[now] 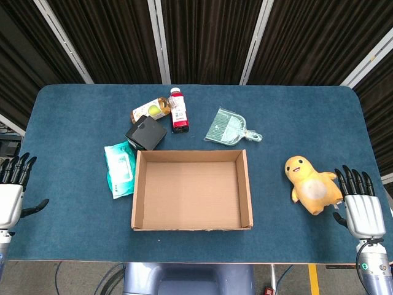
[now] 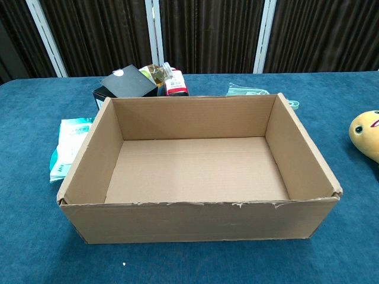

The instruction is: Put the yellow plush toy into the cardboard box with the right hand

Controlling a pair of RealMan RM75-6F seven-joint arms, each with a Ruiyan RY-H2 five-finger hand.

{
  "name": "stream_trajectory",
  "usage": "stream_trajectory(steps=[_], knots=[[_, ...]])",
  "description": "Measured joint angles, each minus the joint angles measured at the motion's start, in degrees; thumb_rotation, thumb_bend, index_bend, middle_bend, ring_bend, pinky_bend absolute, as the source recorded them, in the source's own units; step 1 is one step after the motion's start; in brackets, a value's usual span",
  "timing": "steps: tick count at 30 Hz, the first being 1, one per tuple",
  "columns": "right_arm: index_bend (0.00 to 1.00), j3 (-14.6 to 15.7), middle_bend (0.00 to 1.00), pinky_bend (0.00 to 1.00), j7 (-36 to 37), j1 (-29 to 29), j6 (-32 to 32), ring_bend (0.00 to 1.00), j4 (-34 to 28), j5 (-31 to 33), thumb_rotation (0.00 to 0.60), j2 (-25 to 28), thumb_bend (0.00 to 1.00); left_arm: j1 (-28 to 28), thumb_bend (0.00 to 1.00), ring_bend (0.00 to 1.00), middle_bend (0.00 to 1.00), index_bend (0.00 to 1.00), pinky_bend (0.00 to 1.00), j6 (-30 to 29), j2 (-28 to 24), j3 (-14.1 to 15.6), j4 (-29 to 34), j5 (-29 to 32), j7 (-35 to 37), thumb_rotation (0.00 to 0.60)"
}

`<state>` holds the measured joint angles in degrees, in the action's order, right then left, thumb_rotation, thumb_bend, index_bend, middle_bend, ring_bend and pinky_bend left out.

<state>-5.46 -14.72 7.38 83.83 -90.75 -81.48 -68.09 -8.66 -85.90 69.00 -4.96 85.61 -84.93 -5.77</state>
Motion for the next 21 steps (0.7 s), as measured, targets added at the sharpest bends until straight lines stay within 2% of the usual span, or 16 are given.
stream_trajectory(steps=[8, 15, 21], knots=[[0.0, 0.37, 0.0, 0.0, 0.55, 0.32, -2.38, 0.0, -0.1, 1.03, 0.6, 0.39, 0.0, -0.13, 0.0, 0.0, 0.0, 0.0, 0.02, 0.92, -0.41, 0.08, 0.75, 0.29, 1.25, 0.6], [0.0, -0.62, 0.0, 0.0, 2.59, 1.52, -3.39, 0.0, 0.49, 1.21, 0.6, 0.42, 0.0, -0.26, 0.0, 0.0, 0.0, 0.0, 0.02, -0.47, -0.12, -1.26, -1.29, 0.59, 3.81, 0.6], [0.0, -1.54, 0.0, 0.0, 3.8, 4.29, -9.71, 0.0, 2.15, 3.34, 0.6, 0.91, 0.0, -0.55, 0.0, 0.0, 0.0, 0.0, 0.02, -0.39, 0.76, -1.84, -3.06, 1.25, 3.29, 0.6]])
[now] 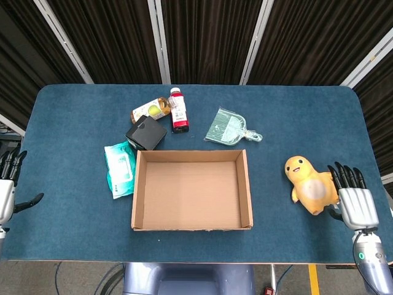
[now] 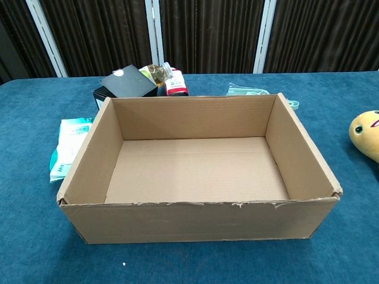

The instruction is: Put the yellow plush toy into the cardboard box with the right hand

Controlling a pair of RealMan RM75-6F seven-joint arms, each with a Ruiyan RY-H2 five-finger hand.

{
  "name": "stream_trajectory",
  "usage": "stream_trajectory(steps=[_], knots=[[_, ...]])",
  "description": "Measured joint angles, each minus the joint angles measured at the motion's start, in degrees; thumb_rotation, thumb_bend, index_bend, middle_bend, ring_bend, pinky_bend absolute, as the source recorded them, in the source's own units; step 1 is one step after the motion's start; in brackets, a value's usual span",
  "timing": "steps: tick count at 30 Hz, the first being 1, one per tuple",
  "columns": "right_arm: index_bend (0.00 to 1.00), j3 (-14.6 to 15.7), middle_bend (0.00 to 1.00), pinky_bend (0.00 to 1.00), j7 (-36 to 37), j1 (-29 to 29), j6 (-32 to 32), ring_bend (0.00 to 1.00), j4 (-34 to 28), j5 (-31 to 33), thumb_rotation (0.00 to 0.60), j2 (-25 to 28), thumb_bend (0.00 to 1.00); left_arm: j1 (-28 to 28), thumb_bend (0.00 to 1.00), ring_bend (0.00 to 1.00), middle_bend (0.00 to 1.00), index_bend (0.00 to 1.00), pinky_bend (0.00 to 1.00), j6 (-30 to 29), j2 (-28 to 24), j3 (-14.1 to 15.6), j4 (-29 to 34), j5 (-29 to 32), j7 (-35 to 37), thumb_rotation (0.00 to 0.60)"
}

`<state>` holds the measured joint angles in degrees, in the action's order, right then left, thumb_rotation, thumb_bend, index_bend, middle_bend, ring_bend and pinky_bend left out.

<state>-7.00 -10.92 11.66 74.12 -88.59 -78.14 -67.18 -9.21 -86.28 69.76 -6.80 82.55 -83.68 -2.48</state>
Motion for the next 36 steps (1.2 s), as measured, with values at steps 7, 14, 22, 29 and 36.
stream_trajectory(steps=[7, 14, 22, 29, 36], knots=[[0.0, -1.04, 0.0, 0.0, 3.49, 4.05, -10.29, 0.0, 3.2, 4.04, 0.6, 0.95, 0.0, -0.86, 0.0, 0.0, 0.0, 0.0, 0.01, 1.73, 1.28, -0.38, -0.17, 1.58, -3.1, 0.6], [0.0, -1.57, 0.0, 0.0, 6.82, 8.08, -19.29, 0.0, 9.19, 8.21, 0.6, 0.32, 0.0, -1.64, 0.0, 0.0, 0.0, 0.0, 0.02, 3.95, 1.97, -0.94, -0.33, 3.87, -4.63, 0.6], [0.0, -1.46, 0.0, 0.0, 7.0, 10.08, -22.33, 0.0, 10.76, 9.46, 0.6, -1.12, 0.0, -2.62, 0.0, 0.0, 0.0, 0.0, 0.02, 6.46, 2.47, -1.49, -1.33, 6.03, -5.16, 0.6], [0.0, -0.81, 0.0, 0.12, 8.42, 11.62, -26.08, 0.0, 15.11, 9.77, 0.6, -3.71, 0.01, -2.91, 0.0, 0.0, 0.0, 0.0, 0.02, 7.33, 2.78, -1.87, -1.67, 7.44, -5.57, 0.6], [0.0, 0.19, 0.01, 0.34, 14.06, 12.95, -29.78, 0.04, 21.25, 8.12, 0.6, -6.34, 0.2, -3.38, 0.0, 0.0, 0.0, 0.0, 0.02, 8.51, 3.06, -2.06, -1.71, 8.61, -6.27, 0.6]])
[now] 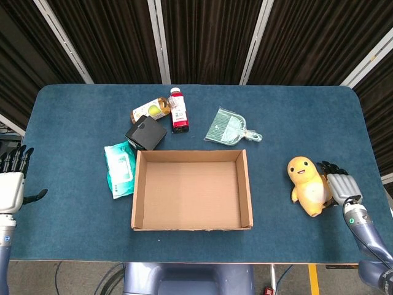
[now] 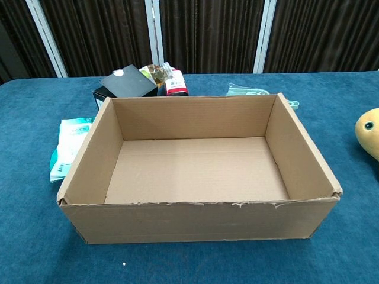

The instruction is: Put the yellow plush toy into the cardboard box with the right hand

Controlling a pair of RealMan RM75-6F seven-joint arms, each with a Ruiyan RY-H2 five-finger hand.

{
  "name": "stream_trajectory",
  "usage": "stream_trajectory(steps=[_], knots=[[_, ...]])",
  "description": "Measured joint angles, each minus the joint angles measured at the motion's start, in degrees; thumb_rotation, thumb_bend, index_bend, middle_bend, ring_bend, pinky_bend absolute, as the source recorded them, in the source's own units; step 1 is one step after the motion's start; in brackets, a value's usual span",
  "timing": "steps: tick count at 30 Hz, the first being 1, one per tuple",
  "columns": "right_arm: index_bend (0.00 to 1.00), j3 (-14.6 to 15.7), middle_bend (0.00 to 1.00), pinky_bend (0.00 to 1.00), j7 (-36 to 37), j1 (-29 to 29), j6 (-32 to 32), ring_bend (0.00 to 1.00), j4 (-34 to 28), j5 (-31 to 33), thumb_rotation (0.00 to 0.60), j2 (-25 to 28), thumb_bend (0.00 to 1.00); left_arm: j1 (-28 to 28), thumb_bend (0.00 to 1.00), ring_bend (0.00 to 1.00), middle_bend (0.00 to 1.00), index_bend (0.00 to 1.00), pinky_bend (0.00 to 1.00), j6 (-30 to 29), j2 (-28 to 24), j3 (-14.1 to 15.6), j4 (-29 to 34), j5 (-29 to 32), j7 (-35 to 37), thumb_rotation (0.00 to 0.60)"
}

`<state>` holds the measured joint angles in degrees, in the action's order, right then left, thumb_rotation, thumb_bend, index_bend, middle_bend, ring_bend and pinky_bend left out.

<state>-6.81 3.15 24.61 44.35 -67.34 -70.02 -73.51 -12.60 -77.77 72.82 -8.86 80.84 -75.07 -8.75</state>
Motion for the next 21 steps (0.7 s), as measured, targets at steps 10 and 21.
stream_trajectory(steps=[10, 21], knots=[[0.4, 1.11, 0.37, 0.7, 8.3, 0.77, -0.58, 0.44, 4.81, -5.01, 0.6, -1.28, 0.69, -0.28, 0.0, 0.0, 0.0, 0.0, 0.02, 0.47, -0.18, 0.06, 0.75, 0.38, -0.47, 0.6], [0.45, 1.04, 0.41, 0.76, 8.37, -0.76, 8.61, 0.48, 0.25, -9.03, 0.6, 1.95, 0.76, 0.24, 0.01, 0.0, 0.0, 0.0, 0.02, -1.16, -1.31, 0.12, 1.67, -0.81, 1.22, 0.6]])
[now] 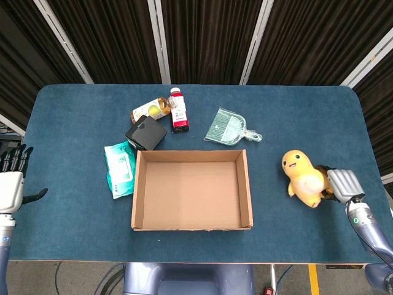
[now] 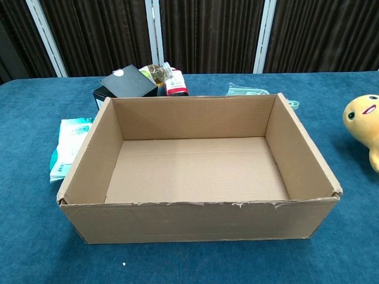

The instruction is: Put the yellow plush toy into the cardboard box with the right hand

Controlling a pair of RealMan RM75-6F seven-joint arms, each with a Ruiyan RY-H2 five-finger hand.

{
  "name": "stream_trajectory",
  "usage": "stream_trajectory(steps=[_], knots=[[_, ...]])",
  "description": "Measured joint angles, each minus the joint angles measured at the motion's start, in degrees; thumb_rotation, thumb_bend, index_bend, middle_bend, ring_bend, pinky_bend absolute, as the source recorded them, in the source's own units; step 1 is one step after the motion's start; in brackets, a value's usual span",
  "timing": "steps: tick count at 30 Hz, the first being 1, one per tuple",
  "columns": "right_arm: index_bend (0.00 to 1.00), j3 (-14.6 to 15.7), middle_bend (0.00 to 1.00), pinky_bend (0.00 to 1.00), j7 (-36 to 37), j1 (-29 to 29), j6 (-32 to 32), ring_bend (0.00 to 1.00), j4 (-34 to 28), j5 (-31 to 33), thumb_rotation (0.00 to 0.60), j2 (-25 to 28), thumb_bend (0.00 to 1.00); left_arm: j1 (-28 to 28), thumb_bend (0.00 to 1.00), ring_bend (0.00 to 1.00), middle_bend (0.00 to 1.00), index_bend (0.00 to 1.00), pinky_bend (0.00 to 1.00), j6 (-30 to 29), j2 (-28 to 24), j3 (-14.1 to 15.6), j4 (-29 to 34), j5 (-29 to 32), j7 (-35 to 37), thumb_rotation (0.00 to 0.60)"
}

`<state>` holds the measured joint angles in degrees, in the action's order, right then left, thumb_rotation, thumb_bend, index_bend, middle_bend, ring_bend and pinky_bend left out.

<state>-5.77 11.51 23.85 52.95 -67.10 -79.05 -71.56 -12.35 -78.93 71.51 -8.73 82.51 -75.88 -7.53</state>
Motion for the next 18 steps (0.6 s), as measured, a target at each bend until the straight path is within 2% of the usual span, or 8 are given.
stream_trajectory(steps=[10, 18], knots=[[0.45, -3.37, 0.41, 0.76, -4.29, -1.24, 7.91, 0.48, -12.1, 0.36, 0.6, 8.0, 0.74, 0.72, 0.01, 0.0, 0.0, 0.0, 0.02, -0.86, -1.17, 0.41, 0.84, -0.74, 1.65, 0.6], [0.45, -6.55, 0.41, 0.75, -14.47, -1.99, 15.63, 0.47, -27.65, -0.68, 0.6, 14.83, 0.7, 0.47, 0.0, 0.0, 0.0, 0.0, 0.02, -0.65, -1.45, 0.99, 1.66, -1.83, 1.32, 0.6]])
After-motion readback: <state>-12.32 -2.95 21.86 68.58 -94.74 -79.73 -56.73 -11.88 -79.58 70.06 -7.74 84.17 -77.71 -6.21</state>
